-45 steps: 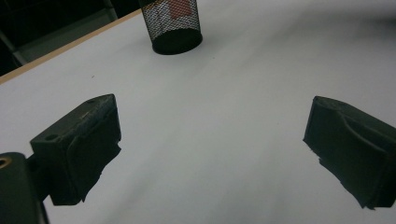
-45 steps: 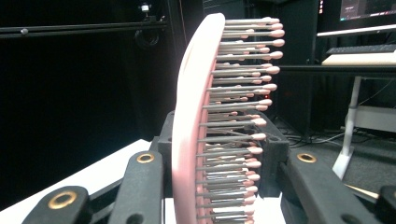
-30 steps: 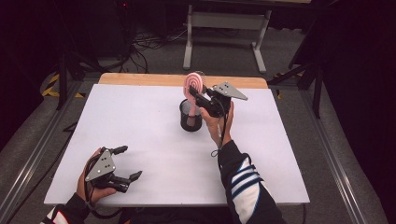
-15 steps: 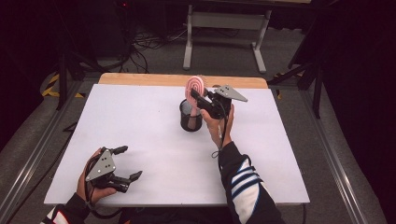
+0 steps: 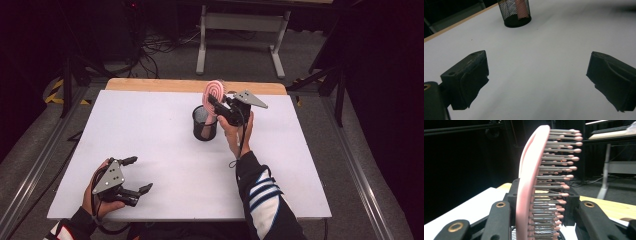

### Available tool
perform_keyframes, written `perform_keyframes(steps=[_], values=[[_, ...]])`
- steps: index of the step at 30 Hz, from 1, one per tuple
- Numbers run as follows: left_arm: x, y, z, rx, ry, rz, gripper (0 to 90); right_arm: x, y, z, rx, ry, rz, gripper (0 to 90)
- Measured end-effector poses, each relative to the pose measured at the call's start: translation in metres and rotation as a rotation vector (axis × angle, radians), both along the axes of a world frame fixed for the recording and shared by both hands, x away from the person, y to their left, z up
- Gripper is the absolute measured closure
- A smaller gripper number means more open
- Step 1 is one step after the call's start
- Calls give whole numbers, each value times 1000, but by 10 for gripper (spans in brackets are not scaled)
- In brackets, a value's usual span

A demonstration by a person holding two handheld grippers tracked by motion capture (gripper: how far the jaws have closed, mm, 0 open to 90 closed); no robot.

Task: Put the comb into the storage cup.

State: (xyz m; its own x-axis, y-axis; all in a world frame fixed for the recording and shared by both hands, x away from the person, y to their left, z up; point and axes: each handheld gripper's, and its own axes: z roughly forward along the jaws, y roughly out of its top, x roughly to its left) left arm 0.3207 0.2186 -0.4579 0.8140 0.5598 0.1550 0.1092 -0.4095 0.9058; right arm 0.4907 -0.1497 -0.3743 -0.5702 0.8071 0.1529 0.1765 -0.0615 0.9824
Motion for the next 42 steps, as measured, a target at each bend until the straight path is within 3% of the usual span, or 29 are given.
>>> perform_keyframes(steps=[22, 42], values=[[0, 0, 0, -3, 1, -2, 49, 10, -11, -10, -85, 60, -97, 512], [1, -1, 0, -8, 5, 2, 49, 10, -20, -13, -111, 90, -100, 409]])
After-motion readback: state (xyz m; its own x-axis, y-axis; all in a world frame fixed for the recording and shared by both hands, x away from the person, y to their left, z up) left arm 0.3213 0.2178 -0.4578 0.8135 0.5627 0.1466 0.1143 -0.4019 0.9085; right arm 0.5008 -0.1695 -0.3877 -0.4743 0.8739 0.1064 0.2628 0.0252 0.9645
